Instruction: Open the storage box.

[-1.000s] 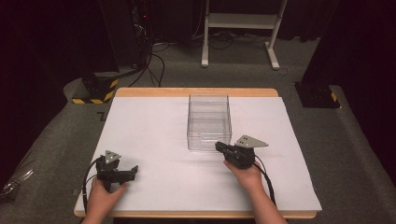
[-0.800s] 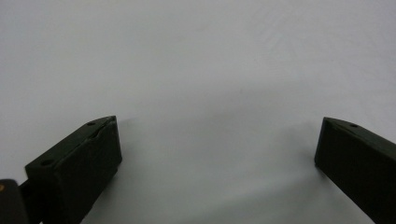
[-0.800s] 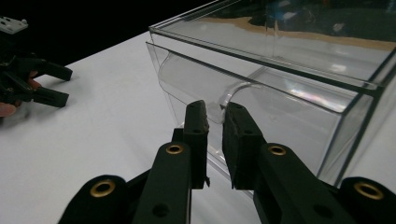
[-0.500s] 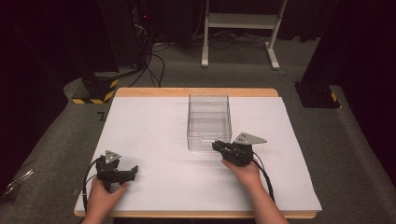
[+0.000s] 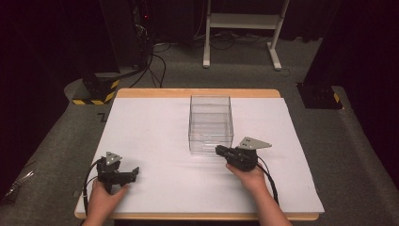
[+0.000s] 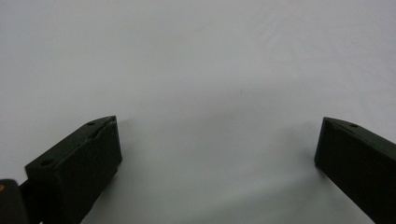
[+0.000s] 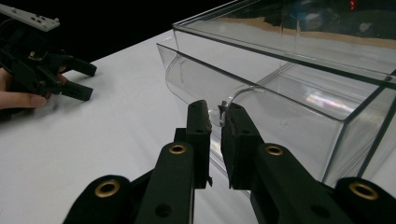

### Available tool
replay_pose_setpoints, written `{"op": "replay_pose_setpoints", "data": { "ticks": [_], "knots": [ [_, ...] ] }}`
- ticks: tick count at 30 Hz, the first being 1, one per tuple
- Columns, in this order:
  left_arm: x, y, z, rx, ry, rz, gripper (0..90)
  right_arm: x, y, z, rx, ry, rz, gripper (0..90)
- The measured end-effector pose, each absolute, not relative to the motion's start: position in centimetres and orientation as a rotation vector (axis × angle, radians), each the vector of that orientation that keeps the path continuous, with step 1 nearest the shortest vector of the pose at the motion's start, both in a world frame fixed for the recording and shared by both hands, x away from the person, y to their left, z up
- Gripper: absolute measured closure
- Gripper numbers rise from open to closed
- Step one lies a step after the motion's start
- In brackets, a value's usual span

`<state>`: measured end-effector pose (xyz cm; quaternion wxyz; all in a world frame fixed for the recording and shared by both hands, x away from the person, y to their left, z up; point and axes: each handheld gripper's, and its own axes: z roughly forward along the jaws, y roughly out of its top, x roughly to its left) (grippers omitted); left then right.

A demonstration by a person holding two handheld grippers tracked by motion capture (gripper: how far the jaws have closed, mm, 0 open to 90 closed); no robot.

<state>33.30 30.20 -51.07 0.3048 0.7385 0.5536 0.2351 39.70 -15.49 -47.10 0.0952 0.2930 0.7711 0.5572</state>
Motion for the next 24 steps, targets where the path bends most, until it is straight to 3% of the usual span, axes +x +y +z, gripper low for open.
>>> {"op": "replay_pose_setpoints", "data": {
  "ticks": [24],
  "knots": [
    [33.3,30.2,-51.1,1.955,1.466,0.622,0.6,36.1,-16.3,-47.1,0.824,2.320,1.671,83.9]
  ]
}}
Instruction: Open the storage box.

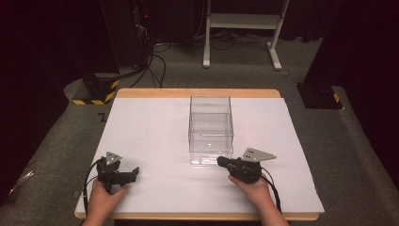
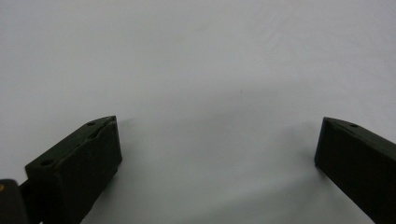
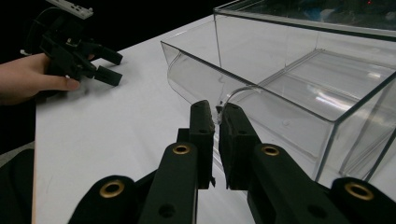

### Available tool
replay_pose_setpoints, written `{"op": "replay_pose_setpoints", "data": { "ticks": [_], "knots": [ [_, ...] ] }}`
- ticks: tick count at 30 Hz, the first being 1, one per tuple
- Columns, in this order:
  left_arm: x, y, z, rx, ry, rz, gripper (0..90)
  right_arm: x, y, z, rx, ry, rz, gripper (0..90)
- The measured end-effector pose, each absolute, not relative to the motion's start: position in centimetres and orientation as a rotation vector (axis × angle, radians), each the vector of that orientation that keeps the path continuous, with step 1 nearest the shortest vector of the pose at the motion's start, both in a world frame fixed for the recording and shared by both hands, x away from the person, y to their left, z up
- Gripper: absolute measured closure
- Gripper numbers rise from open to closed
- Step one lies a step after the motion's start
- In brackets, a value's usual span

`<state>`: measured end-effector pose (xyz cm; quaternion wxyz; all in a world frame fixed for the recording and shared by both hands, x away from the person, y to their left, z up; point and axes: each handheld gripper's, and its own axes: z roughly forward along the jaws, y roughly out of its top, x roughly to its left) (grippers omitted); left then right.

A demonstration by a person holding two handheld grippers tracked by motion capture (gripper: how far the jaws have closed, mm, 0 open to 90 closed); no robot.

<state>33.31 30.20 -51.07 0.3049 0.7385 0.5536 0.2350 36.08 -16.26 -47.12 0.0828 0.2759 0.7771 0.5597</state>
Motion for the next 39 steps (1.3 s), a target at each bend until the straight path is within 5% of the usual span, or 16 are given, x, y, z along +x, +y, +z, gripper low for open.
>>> {"op": "replay_pose_setpoints", "data": {
  "ticks": [39],
  "knots": [
    [33.3,30.2,-51.1,1.956,1.466,0.622,0.6,31.5,-17.2,-47.5,0.745,2.377,1.696,84.7]
  ]
}}
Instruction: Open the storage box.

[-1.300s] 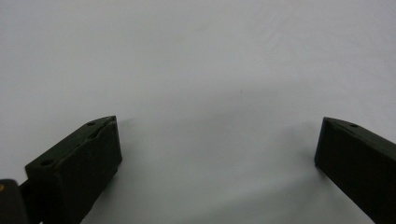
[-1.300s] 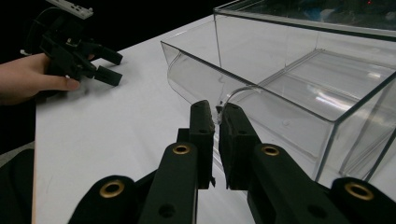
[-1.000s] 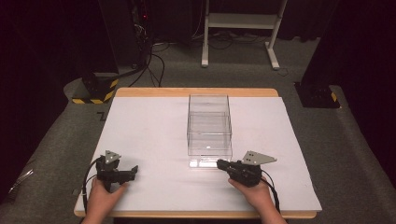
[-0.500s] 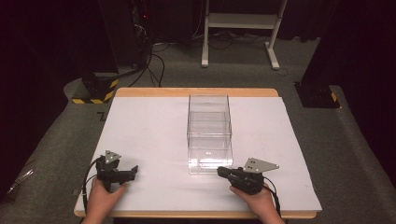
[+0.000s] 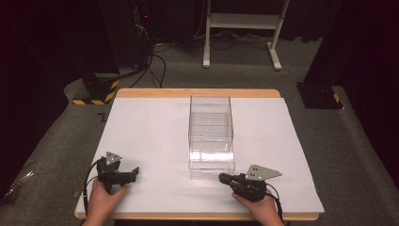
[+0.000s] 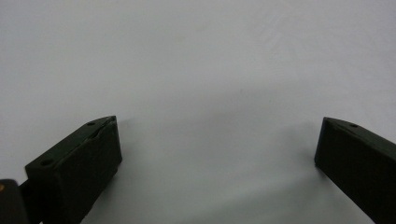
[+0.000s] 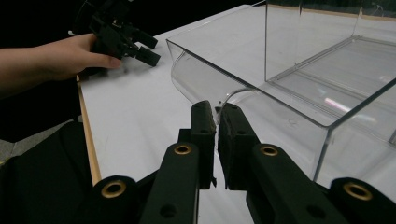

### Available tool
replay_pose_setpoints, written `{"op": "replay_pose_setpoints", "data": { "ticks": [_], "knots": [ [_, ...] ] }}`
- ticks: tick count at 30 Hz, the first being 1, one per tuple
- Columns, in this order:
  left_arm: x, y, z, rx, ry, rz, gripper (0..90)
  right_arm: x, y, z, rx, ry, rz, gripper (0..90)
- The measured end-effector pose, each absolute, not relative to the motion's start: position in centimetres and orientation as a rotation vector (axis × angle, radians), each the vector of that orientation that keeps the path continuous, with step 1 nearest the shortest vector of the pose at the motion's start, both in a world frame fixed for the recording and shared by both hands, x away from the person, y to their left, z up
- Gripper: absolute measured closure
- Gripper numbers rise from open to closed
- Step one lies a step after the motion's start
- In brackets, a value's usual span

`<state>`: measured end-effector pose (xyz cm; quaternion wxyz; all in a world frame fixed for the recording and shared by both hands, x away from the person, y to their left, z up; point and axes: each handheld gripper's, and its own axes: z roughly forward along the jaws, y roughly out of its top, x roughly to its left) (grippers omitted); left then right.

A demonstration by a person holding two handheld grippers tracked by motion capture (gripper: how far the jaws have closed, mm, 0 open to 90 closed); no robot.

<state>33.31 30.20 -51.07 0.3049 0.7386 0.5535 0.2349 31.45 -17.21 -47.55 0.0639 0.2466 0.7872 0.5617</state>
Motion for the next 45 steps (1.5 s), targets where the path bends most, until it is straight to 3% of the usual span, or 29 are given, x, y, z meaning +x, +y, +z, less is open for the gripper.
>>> {"op": "replay_pose_setpoints", "data": {
  "ticks": [20,29,34,39,45],
  "knots": [
    [33.3,30.2,-51.1,1.955,1.466,0.623,0.6,30.0,-18.5,-47.4,0.737,2.385,1.732,86.0],
    [33.3,30.2,-51.1,1.955,1.466,0.622,0.6,30.2,-18.4,-47.4,0.780,2.368,1.737,73.5],
    [33.3,30.2,-51.1,1.955,1.466,0.622,0.6,30.8,-17.3,-47.7,0.763,2.403,1.725,74.3],
    [33.3,30.2,-51.1,1.955,1.466,0.623,0.7,30.8,-17.1,-47.7,0.730,2.420,1.732,82.9],
    [33.3,30.2,-51.1,1.955,1.466,0.623,0.6,30.1,-17.3,-47.6,0.690,2.439,1.721,78.9]
  ]
}}
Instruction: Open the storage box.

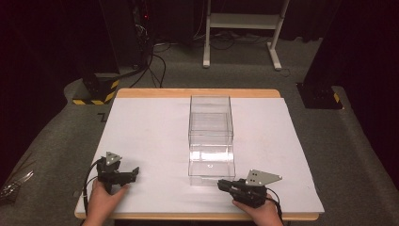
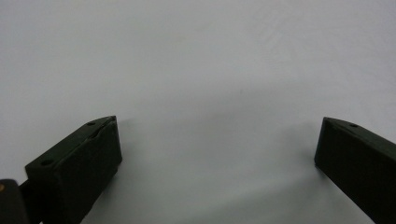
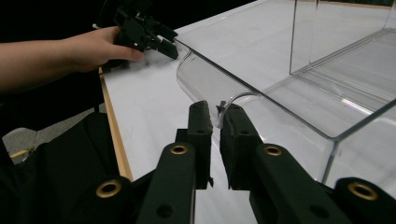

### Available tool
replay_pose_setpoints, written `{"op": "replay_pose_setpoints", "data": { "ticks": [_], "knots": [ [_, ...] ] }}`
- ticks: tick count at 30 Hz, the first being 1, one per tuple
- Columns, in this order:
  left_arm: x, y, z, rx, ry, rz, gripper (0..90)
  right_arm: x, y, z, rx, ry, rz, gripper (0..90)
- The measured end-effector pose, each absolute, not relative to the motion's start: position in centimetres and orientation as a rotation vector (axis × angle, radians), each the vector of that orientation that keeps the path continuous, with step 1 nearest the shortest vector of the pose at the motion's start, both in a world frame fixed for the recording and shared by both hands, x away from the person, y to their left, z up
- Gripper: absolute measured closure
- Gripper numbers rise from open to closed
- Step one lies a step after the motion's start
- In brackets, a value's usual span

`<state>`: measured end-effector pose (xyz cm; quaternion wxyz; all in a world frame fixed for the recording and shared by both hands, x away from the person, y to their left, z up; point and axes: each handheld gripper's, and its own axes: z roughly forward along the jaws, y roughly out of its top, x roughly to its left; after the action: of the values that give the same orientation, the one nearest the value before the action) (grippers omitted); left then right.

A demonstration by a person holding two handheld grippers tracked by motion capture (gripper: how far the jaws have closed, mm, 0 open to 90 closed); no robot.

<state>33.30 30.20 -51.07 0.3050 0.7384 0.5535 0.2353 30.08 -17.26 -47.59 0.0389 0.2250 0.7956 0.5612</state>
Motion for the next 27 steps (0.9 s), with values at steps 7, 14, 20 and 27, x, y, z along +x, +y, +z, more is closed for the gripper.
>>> {"op": "replay_pose_setpoints", "data": {
  "ticks": [7,14,20,27],
  "knots": [
    [33.3,30.2,-51.1,1.955,1.466,0.622,0.6,29.0,-17.7,-47.1,0.667,2.433,1.664,74.1],
    [33.3,30.2,-51.1,1.955,1.466,0.622,0.6,28.6,-18.3,-46.3,0.658,2.379,1.672,75.3],
    [33.3,30.2,-51.1,1.955,1.466,0.622,0.7,28.8,-19.1,-45.2,0.675,2.267,1.708,68.9],
    [33.3,30.2,-51.1,1.955,1.466,0.622,0.6,29.3,-20.8,-44.6,0.742,2.107,1.700,58.8]
  ]
}}
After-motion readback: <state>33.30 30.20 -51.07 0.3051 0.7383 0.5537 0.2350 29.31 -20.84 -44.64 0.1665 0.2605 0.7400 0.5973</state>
